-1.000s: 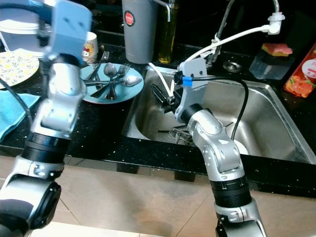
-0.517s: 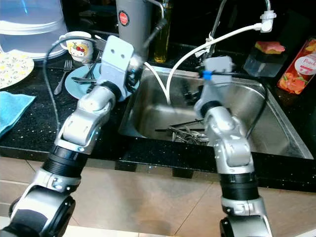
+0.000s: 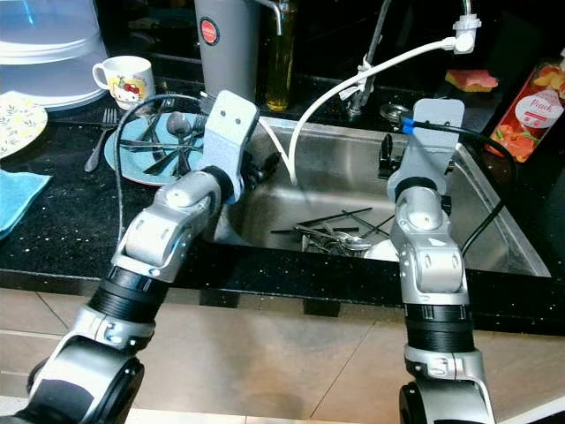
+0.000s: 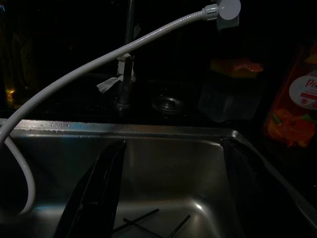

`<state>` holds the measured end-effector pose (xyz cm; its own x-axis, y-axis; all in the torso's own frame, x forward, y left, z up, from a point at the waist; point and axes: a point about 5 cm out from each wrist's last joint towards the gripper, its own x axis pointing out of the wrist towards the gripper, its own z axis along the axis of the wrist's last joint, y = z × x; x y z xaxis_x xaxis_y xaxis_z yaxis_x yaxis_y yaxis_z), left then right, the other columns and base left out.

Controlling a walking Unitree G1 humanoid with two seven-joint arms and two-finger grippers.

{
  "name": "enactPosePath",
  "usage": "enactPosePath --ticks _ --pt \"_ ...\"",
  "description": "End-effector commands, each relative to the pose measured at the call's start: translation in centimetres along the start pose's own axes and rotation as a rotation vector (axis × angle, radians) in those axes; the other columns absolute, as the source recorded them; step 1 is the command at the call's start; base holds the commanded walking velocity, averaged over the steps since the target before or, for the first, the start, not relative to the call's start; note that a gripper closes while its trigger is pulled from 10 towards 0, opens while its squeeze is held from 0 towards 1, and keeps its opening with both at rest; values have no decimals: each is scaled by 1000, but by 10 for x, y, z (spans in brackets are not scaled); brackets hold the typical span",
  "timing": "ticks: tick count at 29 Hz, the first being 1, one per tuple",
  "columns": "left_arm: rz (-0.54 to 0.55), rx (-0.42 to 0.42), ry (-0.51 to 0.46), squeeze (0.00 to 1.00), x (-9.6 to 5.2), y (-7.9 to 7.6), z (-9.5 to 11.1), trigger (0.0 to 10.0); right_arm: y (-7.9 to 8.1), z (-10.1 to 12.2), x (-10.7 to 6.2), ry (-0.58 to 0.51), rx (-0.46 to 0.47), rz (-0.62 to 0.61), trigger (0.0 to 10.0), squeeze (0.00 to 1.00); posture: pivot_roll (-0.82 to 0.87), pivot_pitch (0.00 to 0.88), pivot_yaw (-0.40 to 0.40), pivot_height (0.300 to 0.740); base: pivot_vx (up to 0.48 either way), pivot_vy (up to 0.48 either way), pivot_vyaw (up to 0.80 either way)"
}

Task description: Kitchen organization

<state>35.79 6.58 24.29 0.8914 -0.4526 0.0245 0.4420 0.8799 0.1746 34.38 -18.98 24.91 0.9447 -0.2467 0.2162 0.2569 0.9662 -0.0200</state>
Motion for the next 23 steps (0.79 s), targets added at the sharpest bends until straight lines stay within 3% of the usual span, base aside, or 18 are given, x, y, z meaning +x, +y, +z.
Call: enactPosePath --ticks 1,2,3,10,13,14,15,17,19,23 --pt "-16 -17 -15 1000 0 -4 1 10000 -7 -2 1 -2 4 -36 10000 0 193 46 -90 740 0 0 0" --pt "-16 -17 -15 1000 0 -4 1 10000 -7 -2 1 -2 4 -36 10000 0 193 46 -90 740 0 0 0" --pt "28 10 -87 0 -2 0 12 10000 -5 1 1 -25 13 -38 10000 0 196 48 -95 740 0 0 0" --pt "125 92 -138 0 -5 9 20 10000 0 6 0 -55 39 -17 10000 0 196 48 -94 740 0 0 0" --pt "286 175 14 0 -7 34 5 10000 14 8 -4 -70 68 67 10000 0 200 49 -94 740 0 0 0" --pt "286 175 14 0 -7 34 5 10000 14 8 -4 -70 68 67 10000 0 200 49 -94 740 0 0 0" --pt "338 179 56 0 -9 44 1 10000 18 8 -5 -71 74 90 10000 0 201 49 -95 740 0 0 0" --pt "338 179 56 0 -9 44 1 10000 18 8 -5 -71 74 90 10000 0 201 49 -95 740 0 0 0" --pt "434 158 109 0 -15 64 1 10000 22 8 -5 -74 79 118 10000 0 206 49 -95 740 0 0 0" --pt "528 119 130 0 -20 83 4 10000 27 8 -5 -83 88 148 10000 0 209 49 -98 740 0 0 0"
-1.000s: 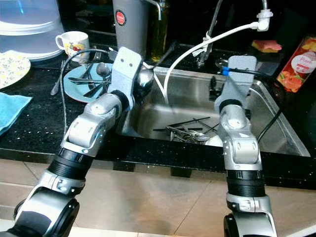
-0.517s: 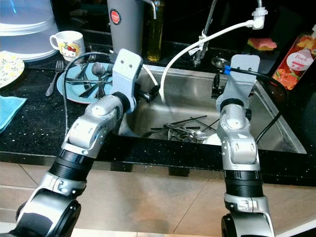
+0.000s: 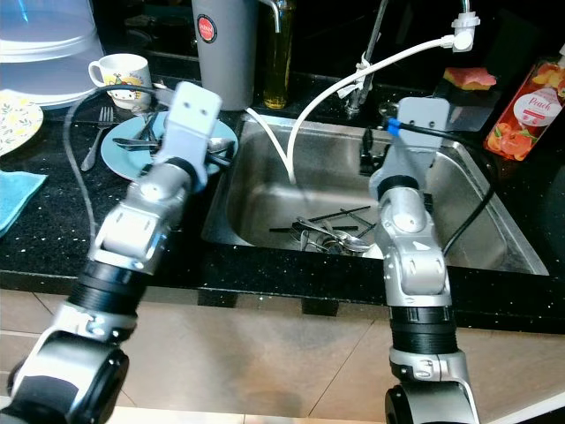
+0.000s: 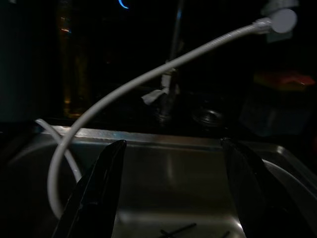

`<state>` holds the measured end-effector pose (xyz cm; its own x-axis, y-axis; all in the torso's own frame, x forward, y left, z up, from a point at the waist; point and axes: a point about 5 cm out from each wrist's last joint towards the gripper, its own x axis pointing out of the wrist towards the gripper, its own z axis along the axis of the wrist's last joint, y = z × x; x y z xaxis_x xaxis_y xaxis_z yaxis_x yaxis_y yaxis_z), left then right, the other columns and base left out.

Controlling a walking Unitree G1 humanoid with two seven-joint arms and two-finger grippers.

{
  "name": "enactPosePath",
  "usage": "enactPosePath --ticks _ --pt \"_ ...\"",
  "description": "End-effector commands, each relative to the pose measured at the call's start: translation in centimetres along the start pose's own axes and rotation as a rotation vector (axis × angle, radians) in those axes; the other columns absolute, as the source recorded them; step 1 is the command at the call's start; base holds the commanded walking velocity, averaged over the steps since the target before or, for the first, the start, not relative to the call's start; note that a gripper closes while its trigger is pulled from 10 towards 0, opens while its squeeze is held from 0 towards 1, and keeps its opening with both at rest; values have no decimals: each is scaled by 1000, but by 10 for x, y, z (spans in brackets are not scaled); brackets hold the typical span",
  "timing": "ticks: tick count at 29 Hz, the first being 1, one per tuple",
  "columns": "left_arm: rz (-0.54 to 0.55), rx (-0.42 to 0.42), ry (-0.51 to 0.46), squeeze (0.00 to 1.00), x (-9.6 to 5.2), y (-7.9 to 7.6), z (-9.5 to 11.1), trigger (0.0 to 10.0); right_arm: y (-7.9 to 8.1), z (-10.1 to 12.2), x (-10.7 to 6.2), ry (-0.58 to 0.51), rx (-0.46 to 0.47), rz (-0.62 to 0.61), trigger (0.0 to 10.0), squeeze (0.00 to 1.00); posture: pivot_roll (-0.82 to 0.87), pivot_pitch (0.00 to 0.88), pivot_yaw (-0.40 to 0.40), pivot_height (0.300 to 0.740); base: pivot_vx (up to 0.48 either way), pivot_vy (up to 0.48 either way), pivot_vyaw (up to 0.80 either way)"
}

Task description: Kitchen organization

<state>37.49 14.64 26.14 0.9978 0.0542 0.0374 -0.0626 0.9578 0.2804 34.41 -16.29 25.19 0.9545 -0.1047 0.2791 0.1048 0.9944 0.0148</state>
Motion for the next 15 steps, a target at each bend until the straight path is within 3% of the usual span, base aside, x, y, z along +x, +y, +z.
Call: enactPosePath --ticks 1,5,8,9,11,12,13,15 --pt "44 -1 41 0 3 6 -3 10000 3 4 1 -24 17 23 10000 0 209 48 -98 740 0 0 0" --pt "128 -61 111 0 8 17 -9 10000 10 7 0 -45 25 80 10000 0 209 42 -94 740 0 0 0" --pt "202 -252 184 0 11 27 -18 10000 17 11 -2 -65 34 127 10000 0 204 40 -93 740 0 0 0" --pt "202 -252 184 0 11 27 -18 10000 17 11 -2 -65 34 127 10000 0 204 40 -93 740 0 0 0" --pt "237 -412 203 0 14 30 -21 10000 19 11 -2 -69 34 141 10000 0 202 36 -93 740 0 0 0" --pt "237 -412 203 0 14 30 -21 10000 19 11 -2 -69 34 141 10000 0 202 36 -93 740 0 0 0" --pt "302 -562 230 0 17 35 -25 10000 20 11 -2 -70 32 148 10000 0 196 31 -91 740 0 0 0" --pt "338 -634 246 0 20 38 -26 10000 20 11 -3 -73 31 151 10000 0 193 31 -90 740 0 0 0"
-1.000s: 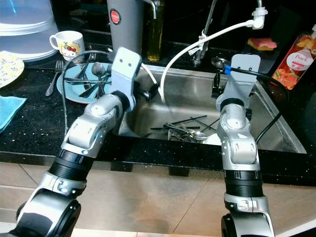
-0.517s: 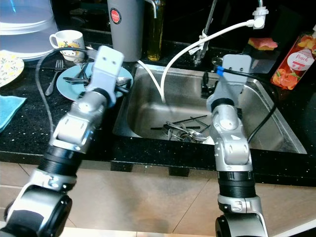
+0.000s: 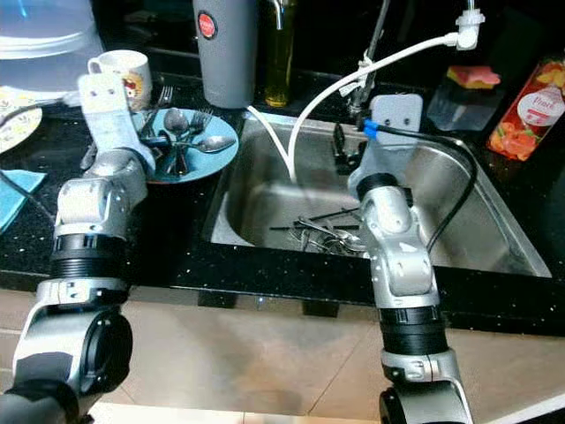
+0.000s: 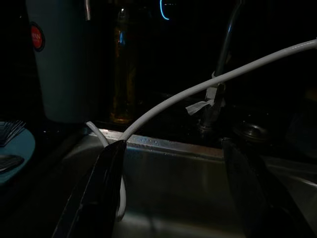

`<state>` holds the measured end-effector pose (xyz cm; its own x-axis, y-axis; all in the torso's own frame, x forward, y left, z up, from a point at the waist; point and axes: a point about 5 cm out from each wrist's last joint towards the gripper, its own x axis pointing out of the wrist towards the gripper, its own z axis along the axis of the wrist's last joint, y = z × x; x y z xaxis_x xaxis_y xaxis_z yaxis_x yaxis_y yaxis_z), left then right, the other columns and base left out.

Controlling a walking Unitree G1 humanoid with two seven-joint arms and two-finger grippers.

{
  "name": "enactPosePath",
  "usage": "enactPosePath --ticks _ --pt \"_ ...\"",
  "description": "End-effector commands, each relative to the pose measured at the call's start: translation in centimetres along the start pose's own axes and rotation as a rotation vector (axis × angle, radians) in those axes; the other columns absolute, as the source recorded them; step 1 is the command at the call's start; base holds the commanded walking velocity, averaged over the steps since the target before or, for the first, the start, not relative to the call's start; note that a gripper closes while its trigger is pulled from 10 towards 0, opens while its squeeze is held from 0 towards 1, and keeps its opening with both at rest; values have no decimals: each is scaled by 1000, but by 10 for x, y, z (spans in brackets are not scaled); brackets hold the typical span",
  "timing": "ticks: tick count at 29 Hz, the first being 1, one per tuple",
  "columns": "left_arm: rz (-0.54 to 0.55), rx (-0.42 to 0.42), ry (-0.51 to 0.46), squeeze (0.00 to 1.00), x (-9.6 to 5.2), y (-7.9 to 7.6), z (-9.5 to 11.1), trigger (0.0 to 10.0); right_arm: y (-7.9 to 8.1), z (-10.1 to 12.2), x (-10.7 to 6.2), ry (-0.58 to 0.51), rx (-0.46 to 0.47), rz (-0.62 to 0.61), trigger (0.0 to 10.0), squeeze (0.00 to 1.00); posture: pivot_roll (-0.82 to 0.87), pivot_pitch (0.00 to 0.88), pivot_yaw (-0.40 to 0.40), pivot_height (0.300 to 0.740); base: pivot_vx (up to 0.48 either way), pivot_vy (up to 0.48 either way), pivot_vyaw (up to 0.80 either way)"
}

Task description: Kitchen organization

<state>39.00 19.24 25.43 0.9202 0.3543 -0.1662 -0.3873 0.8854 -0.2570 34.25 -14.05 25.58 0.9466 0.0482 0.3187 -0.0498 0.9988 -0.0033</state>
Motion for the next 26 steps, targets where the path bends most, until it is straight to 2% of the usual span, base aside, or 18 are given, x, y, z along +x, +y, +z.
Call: enactPosePath --ticks 1,9,13,18,20,23,24,25,26 --pt "31 -90 38 0 4 -1 -5 10000 -2 7 0 -34 -1 0 10000 0 193 31 -90 740 0 0 0" --pt "83 -175 76 0 11 2 0 10000 -3 7 0 -36 0 3 10000 0 193 40 -93 740 0 0 0" --pt "105 -243 124 0 15 2 -3 10000 0 8 0 -33 1 15 10000 0 194 59 -97 740 0 0 0" --pt "130 -265 146 0 18 3 -6 10000 0 8 -1 -31 1 18 10000 0 192 75 -97 740 0 0 0" --pt "155 -286 168 0 20 6 -9 8784 0 7 -3 -26 3 14 10000 0 189 94 -95 740 0 0 0" --pt "163 -292 175 0 20 7 -11 8471 0 7 -4 -23 3 12 10000 0 188 97 -96 740 0 0 0" --pt "177 -304 185 0 21 10 -13 5569 0 6 -5 -17 4 10 10000 0 185 112 -95 740 0 0 0" --pt "205 -302 182 0 23 17 -15 5020 0 4 -8 -8 4 8 10000 0 183 127 -98 740 0 0 0" --pt "205 -302 182 0 23 17 -15 5020 0 4 -8 -8 4 8 10000 0 183 127 -98 740 0 0 0"
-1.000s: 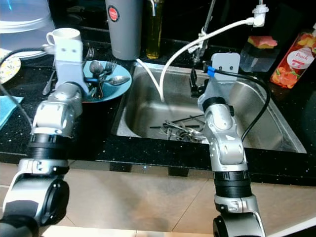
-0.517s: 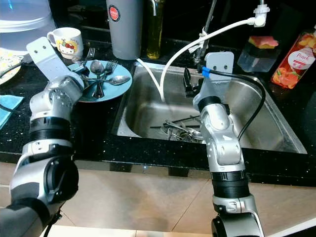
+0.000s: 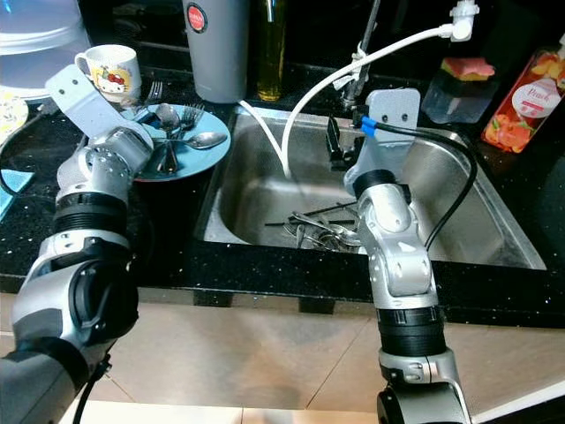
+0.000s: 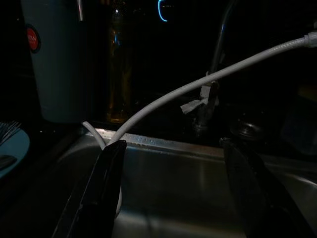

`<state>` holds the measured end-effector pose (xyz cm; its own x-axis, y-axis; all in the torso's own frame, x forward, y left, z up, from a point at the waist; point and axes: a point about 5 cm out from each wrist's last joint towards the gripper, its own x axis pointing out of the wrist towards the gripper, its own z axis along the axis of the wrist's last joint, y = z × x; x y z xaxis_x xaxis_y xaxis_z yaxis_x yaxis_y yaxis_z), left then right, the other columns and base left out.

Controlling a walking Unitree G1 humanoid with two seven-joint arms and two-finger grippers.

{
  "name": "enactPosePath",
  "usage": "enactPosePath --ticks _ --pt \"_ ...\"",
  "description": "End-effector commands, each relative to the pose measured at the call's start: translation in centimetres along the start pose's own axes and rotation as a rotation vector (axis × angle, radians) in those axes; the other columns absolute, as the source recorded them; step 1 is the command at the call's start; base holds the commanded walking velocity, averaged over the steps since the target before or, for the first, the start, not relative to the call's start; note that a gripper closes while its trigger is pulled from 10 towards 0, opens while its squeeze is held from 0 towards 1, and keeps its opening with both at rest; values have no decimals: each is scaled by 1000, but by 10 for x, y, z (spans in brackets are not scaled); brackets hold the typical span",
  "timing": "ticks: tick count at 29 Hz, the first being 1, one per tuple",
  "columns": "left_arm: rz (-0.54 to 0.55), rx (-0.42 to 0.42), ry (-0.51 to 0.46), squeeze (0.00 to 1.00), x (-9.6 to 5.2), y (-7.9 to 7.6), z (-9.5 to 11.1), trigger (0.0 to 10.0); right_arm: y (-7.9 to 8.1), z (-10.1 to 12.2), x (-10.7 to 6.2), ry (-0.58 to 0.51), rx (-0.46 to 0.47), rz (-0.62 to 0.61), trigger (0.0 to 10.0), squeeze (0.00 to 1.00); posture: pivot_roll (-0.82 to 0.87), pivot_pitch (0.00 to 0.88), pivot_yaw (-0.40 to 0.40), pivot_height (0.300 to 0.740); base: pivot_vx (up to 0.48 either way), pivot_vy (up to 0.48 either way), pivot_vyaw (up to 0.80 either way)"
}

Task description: Kitchen organization

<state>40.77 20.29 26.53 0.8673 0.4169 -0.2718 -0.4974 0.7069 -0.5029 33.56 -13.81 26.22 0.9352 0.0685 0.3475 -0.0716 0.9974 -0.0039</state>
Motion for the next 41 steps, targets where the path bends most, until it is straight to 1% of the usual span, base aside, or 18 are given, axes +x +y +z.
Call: enactPosePath --ticks 1,3,4,7,8,9,10,19,21,22,23,25,27,28,31,33,38,41 --pt "105 3 98 0 9 24 -23 5020 -3 -4 -4 23 -2 -12 10000 0 183 127 -98 740 0 0 0" --pt "123 -10 102 0 11 29 -22 4588 -4 -4 -5 29 -3 -14 10000 0 182 137 -103 740 0 0 0" --pt "132 -18 101 0 12 32 -22 3882 -4 -5 -5 33 -4 -13 10000 0 180 146 -105 740 0 0 0" --pt "141 -26 102 0 13 34 -22 3451 -4 -5 -5 36 -4 -12 10000 0 178 152 -108 740 0 0 0" --pt "146 -33 103 0 14 36 -22 2235 -4 -5 -5 38 -5 -10 10000 0 176 156 -111 740 0 0 0" --pt "146 -33 103 0 14 36 -22 2235 -4 -5 -5 38 -5 -10 10000 0 176 156 -111 740 0 0 0" --pt "152 -40 107 0 15 38 -23 0 -4 -5 -5 39 -6 -7 10000 0 172 159 -112 740 0 0 0" --pt "129 -39 94 0 15 34 -22 0 -4 -5 -3 44 -3 -8 10000 0 175 148 -109 740 0 0 0" --pt "115 -1 47 0 14 29 -17 0 -4 -5 -3 43 -1 -9 10000 0 175 142 -107 740 0 0 0" --pt "96 27 3 0 12 23 -12 2392 -4 -4 -3 41 -1 -8 10000 0 176 137 -108 740 0 0 0" --pt "78 46 -35 0 9 17 -7 6667 -4 -4 -3 39 -1 -9 10000 0 176 134 -107 740 0 0 0" --pt "52 64 -89 0 6 9 1 10000 -4 -3 -2 35 -2 -9 10000 0 176 127 -109 740 0 0 0" --pt "38 66 -117 0 4 6 6 10000 -5 -3 -1 33 -3 -11 10000 0 175 122 -110 740 0 0 0" --pt "-3 57 -185 0 -2 -2 17 10000 -6 -1 0 28 -6 -13 10000 0 175 115 -111 740 0 0 0" --pt "-27 58 -219 0 -5 -6 23 10000 -7 -1 0 26 -7 -14 10000 0 175 114 -112 740 0 0 0" --pt "-130 69 -320 0 -15 -20 37 10000 -7 0 1 22 -9 -13 10000 0 174 102 -114 740 0 0 0" --pt "-280 71 -420 0 -32 -39 49 10000 -7 1 2 17 -13 -11 10000 0 172 90 -116 740 0 0 0" --pt "-301 68 -425 0 -34 -41 49 10000 -8 1 2 16 -13 -10 10000 0 171 89 -116 740 0 0 0"
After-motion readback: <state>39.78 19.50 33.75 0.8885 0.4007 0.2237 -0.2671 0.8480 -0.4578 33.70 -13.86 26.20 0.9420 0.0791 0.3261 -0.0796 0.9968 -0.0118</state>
